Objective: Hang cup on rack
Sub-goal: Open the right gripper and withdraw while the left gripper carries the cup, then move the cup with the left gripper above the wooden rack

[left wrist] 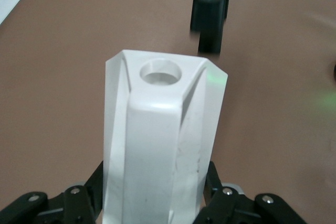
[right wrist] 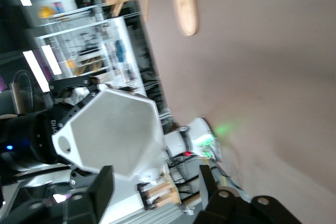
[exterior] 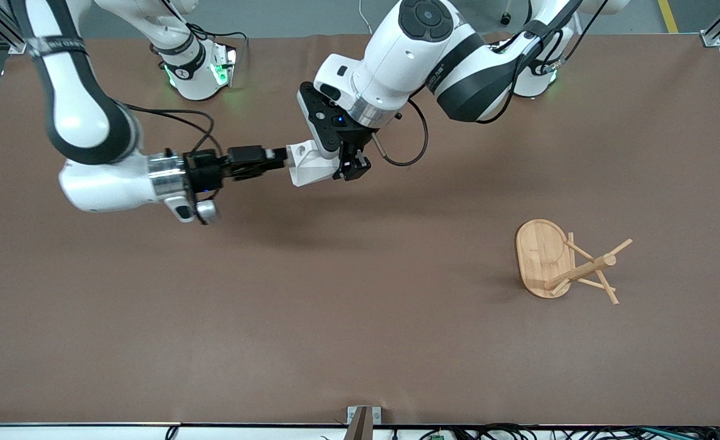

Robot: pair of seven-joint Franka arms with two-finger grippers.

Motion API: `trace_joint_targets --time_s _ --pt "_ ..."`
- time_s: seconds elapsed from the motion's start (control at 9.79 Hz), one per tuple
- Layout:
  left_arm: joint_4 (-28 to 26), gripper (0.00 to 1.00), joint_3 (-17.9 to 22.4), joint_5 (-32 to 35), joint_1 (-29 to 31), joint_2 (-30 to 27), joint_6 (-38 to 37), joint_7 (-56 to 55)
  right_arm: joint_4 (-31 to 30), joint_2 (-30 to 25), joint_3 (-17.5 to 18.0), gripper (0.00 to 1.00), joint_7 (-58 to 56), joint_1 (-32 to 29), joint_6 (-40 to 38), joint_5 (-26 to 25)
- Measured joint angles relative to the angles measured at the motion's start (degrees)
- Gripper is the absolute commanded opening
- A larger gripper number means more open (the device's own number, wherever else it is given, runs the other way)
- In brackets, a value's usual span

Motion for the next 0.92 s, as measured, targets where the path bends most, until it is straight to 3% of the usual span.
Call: trace_joint_targets --time_s 0.31,0.61,0.72,0.92 --pt "-0.2 0.0 0.2 0.0 2.5 0.0 -3.9 -2.2 5.8 -3.4 -5.8 1.0 7.1 -0.4 -0.1 -24.8" --pt "0.3 0.0 0.2 0.1 6.2 -0.9 -10.7 -16.0 6.5 -4.2 -13.2 1.0 7.0 -0.7 1.6 -43.5" --pt "0.5 0.0 0.2 0.1 7.7 -1.9 -12.8 -23.3 7.3 -4.4 -13.8 1.0 7.0 -0.6 1.8 -49.3" --pt "0.5 0.0 0.2 0.2 11.1 -2.9 -15.6 -34.1 9.8 -6.0 -14.6 1.0 7.2 1.1 2.0 -56.3"
